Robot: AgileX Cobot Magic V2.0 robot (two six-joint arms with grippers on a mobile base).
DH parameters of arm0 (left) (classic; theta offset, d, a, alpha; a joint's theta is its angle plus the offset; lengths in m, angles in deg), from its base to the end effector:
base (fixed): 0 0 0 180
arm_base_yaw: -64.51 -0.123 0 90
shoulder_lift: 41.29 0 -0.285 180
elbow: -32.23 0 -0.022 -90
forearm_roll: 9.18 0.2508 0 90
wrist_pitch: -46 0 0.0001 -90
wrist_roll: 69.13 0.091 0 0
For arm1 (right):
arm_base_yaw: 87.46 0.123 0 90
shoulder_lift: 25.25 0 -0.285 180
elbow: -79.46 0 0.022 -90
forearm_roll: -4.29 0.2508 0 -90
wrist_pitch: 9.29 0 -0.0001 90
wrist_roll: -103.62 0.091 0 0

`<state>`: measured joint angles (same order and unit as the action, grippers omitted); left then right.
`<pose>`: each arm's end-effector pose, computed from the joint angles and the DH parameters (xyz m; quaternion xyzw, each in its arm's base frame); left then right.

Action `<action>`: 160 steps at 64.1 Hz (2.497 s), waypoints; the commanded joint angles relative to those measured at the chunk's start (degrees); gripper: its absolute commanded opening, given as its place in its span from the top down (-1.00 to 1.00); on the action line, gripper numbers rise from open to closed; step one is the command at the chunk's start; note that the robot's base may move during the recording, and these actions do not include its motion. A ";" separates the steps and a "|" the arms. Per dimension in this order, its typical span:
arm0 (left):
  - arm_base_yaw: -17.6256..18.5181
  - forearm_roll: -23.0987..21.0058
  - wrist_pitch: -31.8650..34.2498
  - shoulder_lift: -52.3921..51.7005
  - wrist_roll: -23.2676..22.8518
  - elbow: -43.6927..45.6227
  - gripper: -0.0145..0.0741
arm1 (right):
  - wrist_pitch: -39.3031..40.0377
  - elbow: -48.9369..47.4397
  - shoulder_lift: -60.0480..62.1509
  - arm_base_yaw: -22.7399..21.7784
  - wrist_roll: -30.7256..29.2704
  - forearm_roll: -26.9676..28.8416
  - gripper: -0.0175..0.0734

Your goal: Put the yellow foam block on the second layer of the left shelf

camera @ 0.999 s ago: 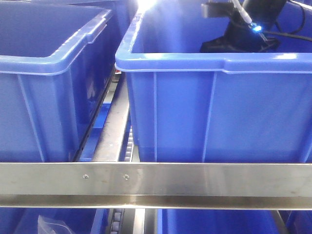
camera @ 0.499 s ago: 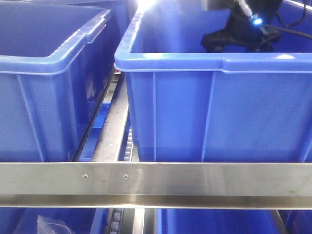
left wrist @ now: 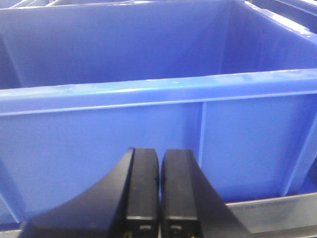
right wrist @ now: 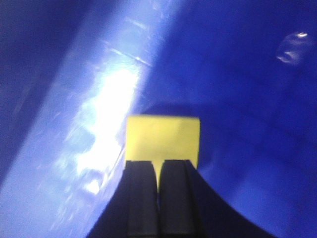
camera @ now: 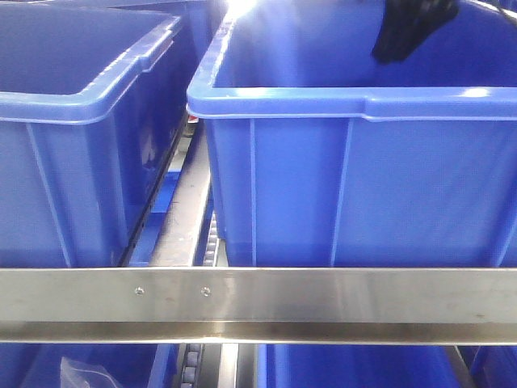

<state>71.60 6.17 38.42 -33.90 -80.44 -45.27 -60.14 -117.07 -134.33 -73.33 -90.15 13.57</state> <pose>0.0561 -0.0037 0.2003 0.0570 0.7183 -0.0066 0.6934 0.3841 0.1084 0.3310 -0.2002 0.9253 0.0766 0.3127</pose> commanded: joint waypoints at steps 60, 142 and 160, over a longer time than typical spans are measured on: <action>0.43 -0.16 4.91 -0.73 -0.22 -1.58 0.36 | 25.14 55.66 66.25 -0.15 -0.18 2.50 0.47; 0.43 -0.16 4.91 -0.73 -0.22 -1.58 0.36 | 50.85 92.17 103.16 -19.40 11.61 -6.94 0.47; 0.43 -0.16 4.91 -0.73 -0.22 -1.58 0.36 | 52.96 94.23 102.97 -19.40 14.81 -7.86 0.47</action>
<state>71.60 6.17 38.42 -33.90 -80.44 -45.27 -13.47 -21.63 -32.45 -92.27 -75.83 6.36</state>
